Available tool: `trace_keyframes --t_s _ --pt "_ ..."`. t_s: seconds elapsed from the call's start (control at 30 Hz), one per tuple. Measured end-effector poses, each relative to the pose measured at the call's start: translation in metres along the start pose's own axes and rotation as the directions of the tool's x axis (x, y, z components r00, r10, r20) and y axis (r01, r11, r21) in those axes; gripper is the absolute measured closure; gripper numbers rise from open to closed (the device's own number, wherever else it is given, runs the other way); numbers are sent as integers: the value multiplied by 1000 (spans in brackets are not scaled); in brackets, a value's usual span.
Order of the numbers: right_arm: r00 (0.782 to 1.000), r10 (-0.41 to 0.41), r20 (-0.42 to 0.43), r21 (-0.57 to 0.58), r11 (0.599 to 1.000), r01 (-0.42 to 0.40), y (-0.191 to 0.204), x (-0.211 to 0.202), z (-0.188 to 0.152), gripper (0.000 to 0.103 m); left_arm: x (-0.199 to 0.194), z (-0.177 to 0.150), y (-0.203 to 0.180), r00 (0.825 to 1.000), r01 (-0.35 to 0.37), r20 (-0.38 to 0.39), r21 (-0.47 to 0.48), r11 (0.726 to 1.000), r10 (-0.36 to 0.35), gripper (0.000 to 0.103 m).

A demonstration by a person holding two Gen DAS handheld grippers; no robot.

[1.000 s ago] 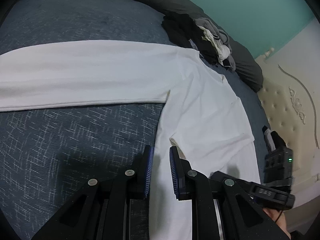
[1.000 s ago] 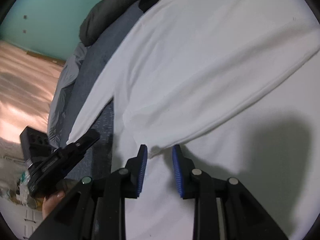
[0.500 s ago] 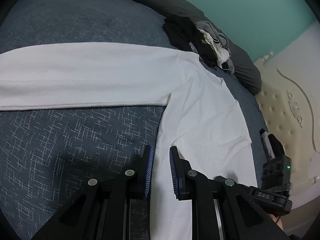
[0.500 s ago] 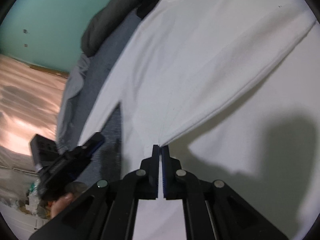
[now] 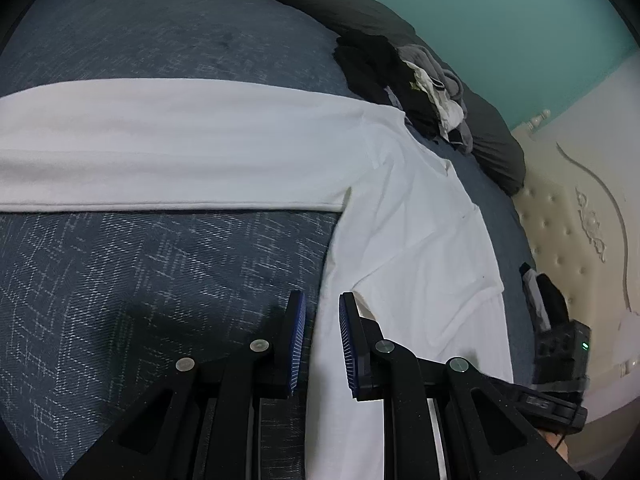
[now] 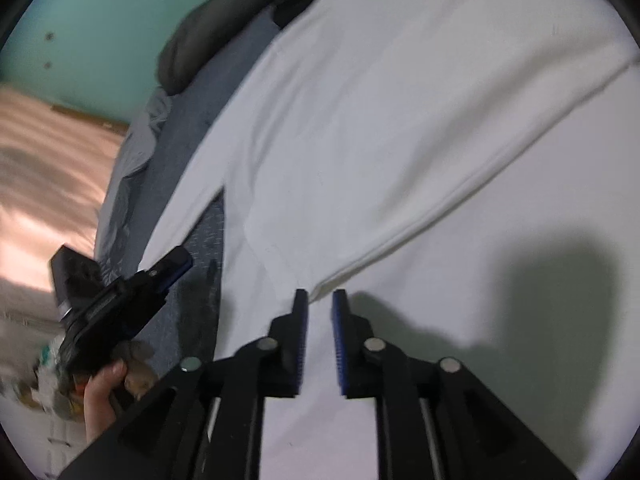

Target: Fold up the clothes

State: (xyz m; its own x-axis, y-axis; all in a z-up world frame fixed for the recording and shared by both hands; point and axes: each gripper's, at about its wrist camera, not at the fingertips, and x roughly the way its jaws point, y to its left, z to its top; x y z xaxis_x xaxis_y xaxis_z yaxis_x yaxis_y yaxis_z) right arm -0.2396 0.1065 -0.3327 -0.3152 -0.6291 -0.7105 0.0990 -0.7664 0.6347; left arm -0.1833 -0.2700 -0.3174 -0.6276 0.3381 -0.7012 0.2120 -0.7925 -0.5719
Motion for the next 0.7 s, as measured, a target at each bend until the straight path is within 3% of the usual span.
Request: trace_keyframes --t_s 0.17,0.4,0.6,0.7 --pt "998 0 68 -92 996 6 -11 -41 -5 76 -13 3 15 999 -12 40 -36 999 13 79" --pt "995 -1 104 -70 998 8 -56 -69 -6 73 -48 11 67 988 -78 116 -179 981 100 72" --pt "985 24 169 -5 1000 -24 -91 -86 -3 71 -85 25 107 961 -197 143 -244 949 236 58" --pt "983 35 182 10 999 -37 -96 -87 0 70 -106 35 124 939 -266 145 -265 927 311 51"
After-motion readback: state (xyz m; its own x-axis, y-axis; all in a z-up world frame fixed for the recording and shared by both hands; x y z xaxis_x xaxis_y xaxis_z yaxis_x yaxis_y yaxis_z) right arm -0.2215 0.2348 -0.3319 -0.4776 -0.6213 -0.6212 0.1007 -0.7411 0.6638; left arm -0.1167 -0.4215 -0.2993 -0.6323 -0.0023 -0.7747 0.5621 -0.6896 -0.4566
